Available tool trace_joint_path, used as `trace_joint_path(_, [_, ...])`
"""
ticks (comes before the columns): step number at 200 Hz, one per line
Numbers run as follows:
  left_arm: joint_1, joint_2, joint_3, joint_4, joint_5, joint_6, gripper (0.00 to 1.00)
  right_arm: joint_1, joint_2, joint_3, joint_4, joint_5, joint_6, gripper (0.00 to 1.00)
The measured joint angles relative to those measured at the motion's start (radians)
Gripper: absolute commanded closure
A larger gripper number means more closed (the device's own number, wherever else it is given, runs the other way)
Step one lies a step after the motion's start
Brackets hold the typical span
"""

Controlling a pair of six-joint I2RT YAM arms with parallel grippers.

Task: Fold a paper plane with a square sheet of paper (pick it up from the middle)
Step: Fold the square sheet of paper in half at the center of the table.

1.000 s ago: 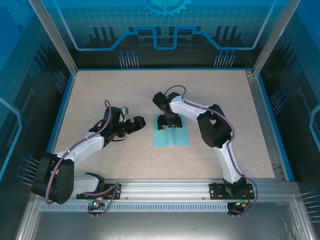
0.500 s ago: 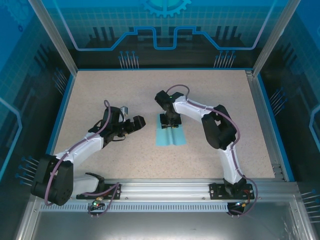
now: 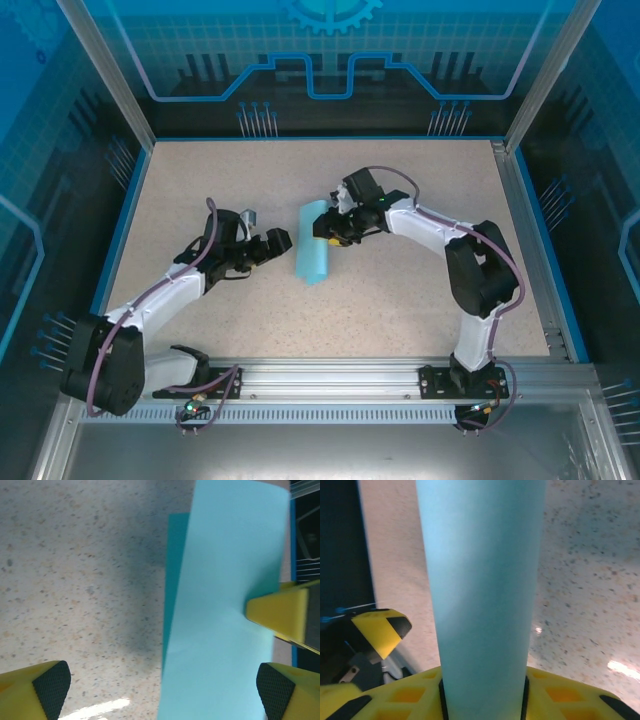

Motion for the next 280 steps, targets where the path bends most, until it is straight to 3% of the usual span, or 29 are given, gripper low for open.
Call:
trace_joint_path(24, [0.000, -0.002, 0.027, 0.002, 0.043, 0.000, 0.01, -0.034, 0.000, -0.069, 0.098, -0.071, 0.032, 0.58])
trace_joint_path(58, [0.000, 0.068, 0.035, 0.026, 0.126, -0.003, 0.02, -0.049, 0.016, -0.114, 0.118, -0.078, 0.045, 0.56])
trace_joint_path(127, [-0.026, 0.218, 0.066, 0.033, 0.201, -0.001, 0.04, -0.049, 0.068, -0.128, 0.069, 0.018, 0.037, 0.45])
trace_joint_path(184, [-0.065, 0.325, 0.113, 0.051, 0.233, -0.003, 0.08, -0.065, 0.047, -0.186, 0.066, 0.027, 0.022, 0.38])
trace_joint_path(242, [-0.080, 0.392, 0.140, 0.089, 0.255, -0.026, 0.23, -0.116, -0.003, -0.247, 0.075, 0.007, 0.005, 0.36])
trace_joint_path(280, [-0.105, 0.438, 0.172, 0.105, 0.275, -0.035, 0.45, -0.119, -0.008, -0.258, 0.075, -0.012, -0.017, 0.36])
